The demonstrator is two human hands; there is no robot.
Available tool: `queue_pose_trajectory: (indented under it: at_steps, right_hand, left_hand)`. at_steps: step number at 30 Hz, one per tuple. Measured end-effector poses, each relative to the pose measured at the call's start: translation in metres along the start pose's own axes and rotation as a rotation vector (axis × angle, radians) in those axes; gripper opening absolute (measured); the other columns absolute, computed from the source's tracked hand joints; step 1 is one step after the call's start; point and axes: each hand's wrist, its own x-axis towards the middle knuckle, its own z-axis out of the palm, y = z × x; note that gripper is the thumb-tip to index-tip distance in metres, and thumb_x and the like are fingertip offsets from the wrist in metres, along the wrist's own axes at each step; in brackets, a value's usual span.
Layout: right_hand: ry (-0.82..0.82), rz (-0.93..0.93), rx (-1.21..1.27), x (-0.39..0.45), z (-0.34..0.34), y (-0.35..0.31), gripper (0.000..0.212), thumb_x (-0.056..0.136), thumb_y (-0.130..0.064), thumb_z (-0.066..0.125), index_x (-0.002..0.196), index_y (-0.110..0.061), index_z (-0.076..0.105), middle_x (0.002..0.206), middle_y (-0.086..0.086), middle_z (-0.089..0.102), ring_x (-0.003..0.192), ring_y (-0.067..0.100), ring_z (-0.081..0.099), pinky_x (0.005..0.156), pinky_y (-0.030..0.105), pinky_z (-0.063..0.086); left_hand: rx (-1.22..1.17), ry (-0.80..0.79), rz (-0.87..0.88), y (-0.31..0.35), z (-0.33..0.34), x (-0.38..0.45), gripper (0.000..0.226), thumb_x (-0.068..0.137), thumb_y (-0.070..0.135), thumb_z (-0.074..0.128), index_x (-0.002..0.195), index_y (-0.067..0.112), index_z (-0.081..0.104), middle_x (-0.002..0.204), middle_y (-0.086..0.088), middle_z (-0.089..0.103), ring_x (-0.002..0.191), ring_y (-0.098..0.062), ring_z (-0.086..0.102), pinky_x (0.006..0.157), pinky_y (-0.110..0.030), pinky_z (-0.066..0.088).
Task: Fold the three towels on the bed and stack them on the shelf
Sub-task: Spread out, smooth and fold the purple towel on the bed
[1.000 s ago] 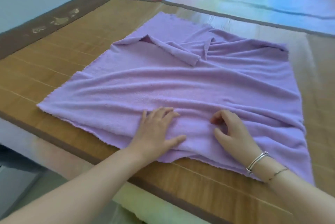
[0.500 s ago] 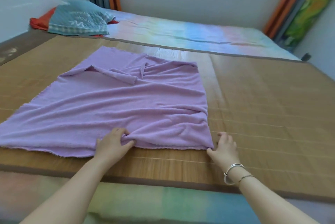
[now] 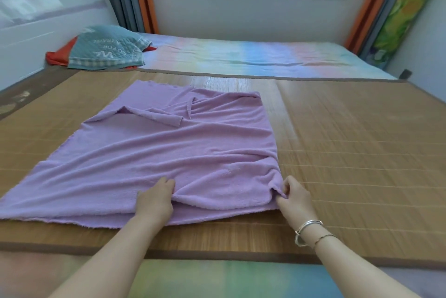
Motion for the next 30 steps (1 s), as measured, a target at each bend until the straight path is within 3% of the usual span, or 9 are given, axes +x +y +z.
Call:
queue_pose_trajectory:
  at_steps: [2,5,10,12,14,17,23,27,30]
  right_hand:
    - [0.112,-0.037,0.045,-0.011,-0.015,-0.003,0.026,0.073,0.000,0.054,0.064,-0.015,0.035,0.055,0.000,0.040,0.053,0.021,0.032,0.049,0.032,0.028]
    - [0.110,-0.171,-0.158,-0.031,-0.036,0.006,0.029,0.070,-0.002,0.058,0.066,-0.018,0.034,0.058,-0.001,0.039,0.054,0.021,0.032,0.049,0.034,0.026]
    - [-0.149,-0.147,-0.706,-0.052,-0.043,0.029,0.019,0.080,-0.022,0.055,0.087,-0.023,0.037,0.093,0.000,0.040,0.099,0.026,0.050,0.069,0.032,0.038]
    - [-0.137,-0.127,-0.822,-0.058,-0.040,0.029,0.027,0.078,-0.021,0.059,0.099,-0.022,0.041,0.104,0.002,0.044,0.102,0.026,0.051,0.074,0.032,0.043]
    - [-0.091,-0.254,-0.821,-0.059,-0.033,0.031,0.044,0.059,-0.010,0.072,0.095,-0.017,0.049,0.096,0.005,0.050,0.085,0.028,0.057,0.063,0.034,0.047]
    - [-0.107,-0.484,-0.816,-0.059,-0.027,0.033,0.060,0.032,0.002,0.075,0.076,-0.020,0.040,0.068,0.003,0.047,0.055,0.027,0.051,0.042,0.028,0.032]
    - [-0.008,-0.413,-0.545,-0.056,-0.043,0.042,0.035,0.057,0.010,0.056,0.071,-0.019,0.043,0.072,-0.005,0.035,0.066,0.030,0.049,0.054,0.032,0.035]
    - [-0.185,-0.455,-0.639,-0.065,-0.039,0.056,0.026,0.055,-0.001,0.060,0.070,-0.021,0.054,0.073,-0.010,0.034,0.072,0.027,0.054,0.058,0.029,0.031]
    - [-0.201,-0.229,-0.528,-0.064,-0.037,0.051,0.005,0.073,-0.018,0.055,0.074,-0.022,0.053,0.080,-0.006,0.041,0.085,0.022,0.047,0.069,0.032,0.035]
  left_hand:
    - [0.116,0.003,0.037,0.003,-0.001,-0.001,0.024,0.083,-0.002,0.038,0.088,0.021,0.036,0.095,0.003,0.038,0.084,-0.023,0.049,0.085,-0.041,0.042]
    - [0.198,0.042,0.097,0.001,0.000,-0.007,0.019,0.086,0.002,0.039,0.089,0.020,0.033,0.101,-0.001,0.043,0.094,-0.025,0.054,0.064,-0.034,0.036]
    - [0.204,0.133,0.120,-0.008,0.003,-0.030,0.022,0.084,0.000,0.036,0.088,0.021,0.033,0.092,0.001,0.044,0.095,-0.025,0.055,0.062,-0.034,0.035]
    - [0.246,0.174,0.147,-0.012,0.004,-0.040,0.024,0.085,-0.001,0.039,0.089,0.023,0.038,0.096,0.000,0.052,0.094,-0.025,0.057,0.059,-0.034,0.034]
    - [0.250,0.226,0.198,-0.020,0.006,-0.048,0.024,0.083,-0.001,0.044,0.086,0.022,0.042,0.089,0.000,0.054,0.088,-0.026,0.058,0.054,-0.034,0.031]
    - [0.243,0.227,0.255,-0.033,0.008,-0.057,0.025,0.080,-0.002,0.052,0.078,0.021,0.043,0.074,0.002,0.047,0.078,-0.026,0.057,0.049,-0.032,0.028]
    - [-0.043,0.315,0.217,-0.043,-0.001,-0.062,0.012,0.092,0.014,0.048,0.086,0.017,0.058,0.086,0.004,0.060,0.085,-0.025,0.057,0.061,-0.038,0.047]
    - [0.098,0.102,0.263,-0.043,0.008,-0.066,0.016,0.090,0.009,0.042,0.090,0.019,0.055,0.091,0.005,0.053,0.090,-0.020,0.053,0.060,-0.031,0.039]
    - [0.056,0.079,0.281,-0.041,0.011,-0.066,0.012,0.081,0.013,0.046,0.088,0.023,0.048,0.090,0.008,0.047,0.089,-0.018,0.046,0.062,-0.030,0.036]
